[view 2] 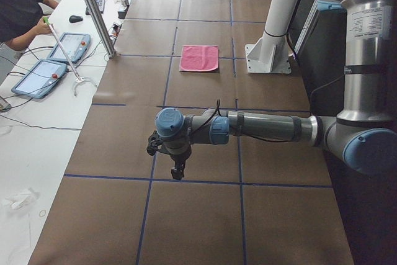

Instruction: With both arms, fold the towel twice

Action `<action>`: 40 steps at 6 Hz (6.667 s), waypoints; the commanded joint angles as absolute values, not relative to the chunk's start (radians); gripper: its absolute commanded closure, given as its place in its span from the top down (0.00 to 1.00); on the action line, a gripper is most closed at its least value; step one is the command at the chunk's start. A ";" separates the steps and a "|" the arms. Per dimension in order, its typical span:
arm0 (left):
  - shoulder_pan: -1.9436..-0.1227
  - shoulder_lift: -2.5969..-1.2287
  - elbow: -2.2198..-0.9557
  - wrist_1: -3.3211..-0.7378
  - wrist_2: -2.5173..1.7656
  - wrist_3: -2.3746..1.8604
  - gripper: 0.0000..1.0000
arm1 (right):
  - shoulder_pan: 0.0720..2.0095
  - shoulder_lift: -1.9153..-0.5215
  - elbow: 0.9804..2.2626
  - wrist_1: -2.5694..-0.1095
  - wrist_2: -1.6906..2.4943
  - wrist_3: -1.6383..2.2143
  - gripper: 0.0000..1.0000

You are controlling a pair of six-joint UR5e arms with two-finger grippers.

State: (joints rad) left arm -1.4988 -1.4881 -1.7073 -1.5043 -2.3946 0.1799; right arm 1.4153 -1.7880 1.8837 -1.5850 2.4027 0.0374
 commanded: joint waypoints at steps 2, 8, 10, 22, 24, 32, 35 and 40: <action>-1.497 -1.488 -1.706 -1.540 -2.399 0.176 1.00 | 1.396 -1.783 1.882 -1.523 2.404 0.047 1.00; -1.301 -1.528 -1.741 -1.753 -2.408 -0.069 1.00 | 1.119 -1.671 2.046 -1.519 2.388 0.352 1.00; -1.211 -1.572 -1.807 -1.752 -2.445 -0.405 1.00 | 0.922 -1.596 2.088 -1.395 2.334 0.792 1.00; -0.716 -1.865 -1.901 -1.755 -2.131 -1.209 1.00 | 0.276 -1.118 1.799 -1.377 1.617 1.852 0.82; -0.716 -1.864 -1.901 -1.755 -2.131 -1.207 1.00 | 0.276 -1.117 1.796 -1.378 1.617 1.852 0.69; -0.577 -1.916 -1.902 -1.746 -2.055 -1.433 1.00 | 0.299 -1.124 1.851 -1.382 1.646 1.884 0.00; -0.386 -2.000 -1.858 -1.743 -1.884 -1.619 1.00 | 0.301 -1.127 1.856 -1.382 1.649 1.882 0.00; -0.380 -2.072 -1.764 -1.744 -1.847 -1.620 0.42 | 0.302 -1.129 1.856 -1.382 1.649 1.882 0.02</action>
